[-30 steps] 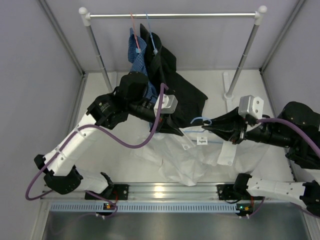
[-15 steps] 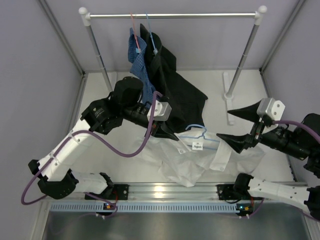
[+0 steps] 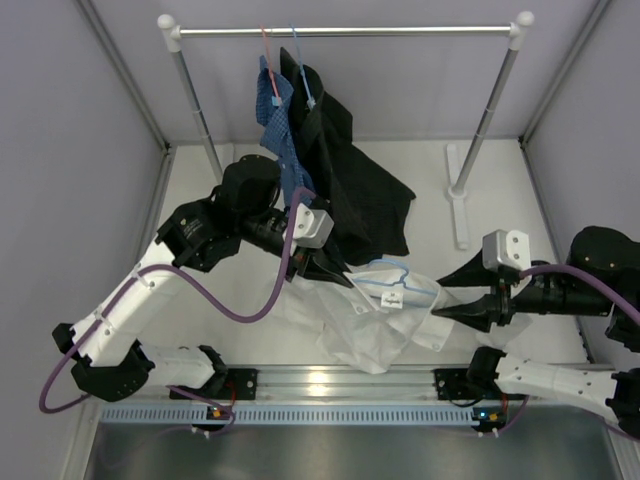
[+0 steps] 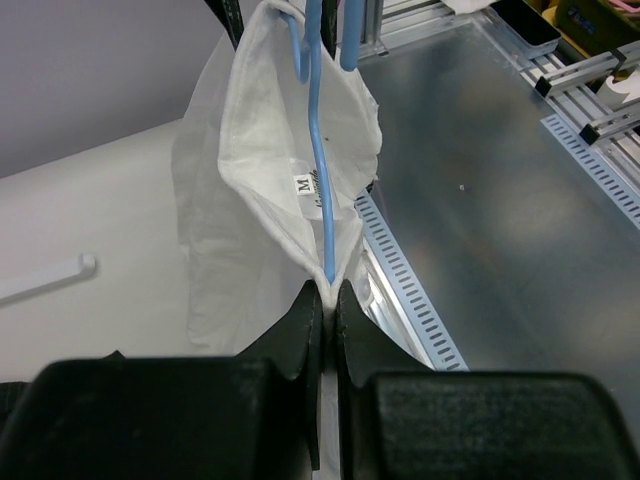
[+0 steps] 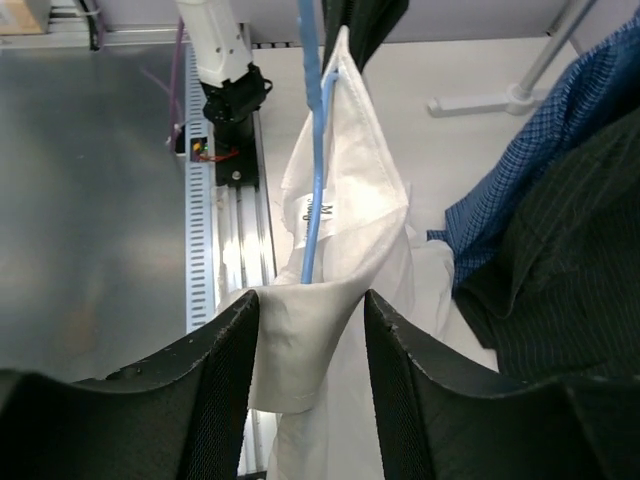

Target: Place the shirt on the hanger

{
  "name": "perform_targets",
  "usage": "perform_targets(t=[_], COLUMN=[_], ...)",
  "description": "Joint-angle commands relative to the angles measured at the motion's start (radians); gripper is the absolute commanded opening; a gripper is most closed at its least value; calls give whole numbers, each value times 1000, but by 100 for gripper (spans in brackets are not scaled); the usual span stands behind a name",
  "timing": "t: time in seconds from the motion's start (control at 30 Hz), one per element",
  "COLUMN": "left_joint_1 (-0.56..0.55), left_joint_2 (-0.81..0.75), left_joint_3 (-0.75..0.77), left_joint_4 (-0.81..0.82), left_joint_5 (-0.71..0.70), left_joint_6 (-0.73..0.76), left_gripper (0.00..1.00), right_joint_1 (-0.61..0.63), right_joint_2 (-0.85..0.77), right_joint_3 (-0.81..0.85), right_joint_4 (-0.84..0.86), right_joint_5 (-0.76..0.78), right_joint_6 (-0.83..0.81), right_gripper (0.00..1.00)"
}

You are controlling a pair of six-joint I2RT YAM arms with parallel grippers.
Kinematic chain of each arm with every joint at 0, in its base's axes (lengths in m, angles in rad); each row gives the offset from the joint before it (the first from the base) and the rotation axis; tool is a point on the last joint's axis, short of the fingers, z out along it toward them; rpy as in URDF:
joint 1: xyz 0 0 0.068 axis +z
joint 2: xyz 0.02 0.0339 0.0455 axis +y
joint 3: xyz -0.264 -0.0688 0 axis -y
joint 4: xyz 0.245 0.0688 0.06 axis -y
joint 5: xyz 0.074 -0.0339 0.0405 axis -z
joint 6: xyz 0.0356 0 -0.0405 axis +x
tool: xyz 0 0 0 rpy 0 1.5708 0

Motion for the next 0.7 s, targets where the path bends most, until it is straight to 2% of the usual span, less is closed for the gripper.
perform_targets(t=[0.0,0.13,0.27,0.33,0.37,0.47,0.5,0.67], left_joint_1=[0,0,0,0,0,1,0,1], left_joint_2=[-20,-13,-21,-24,-30,-32,-38,-62], left_joint_3=[-6,-7,-7,-7,-7,-11,-18,-70], left_joint_4=[39,39,39,39,37,37,36,91], left_joint_5=[86,91,76,63,59,21,-16,-156], left_joint_6=[37,40,44,44,43,40,34,-27], left_gripper=[0,0,0,0,0,0,0,0], right_joint_1=[-6,-6,-6,-6,-6,-6,-6,-6], right_joint_2=[7,19,19,18,15,-25,-39,-122], right_joint_3=[-10,-28,-54,-58,-56,-54,-62,-64], right_joint_4=[12,21,26,29,33,100,127,228], right_joint_5=[-122,-142,-143,-127,-88,39,149,451], right_joint_6=[-18,-8,-12,-12,-12,21,45,106], right_gripper=[44,41,17,10,0,0,0,0])
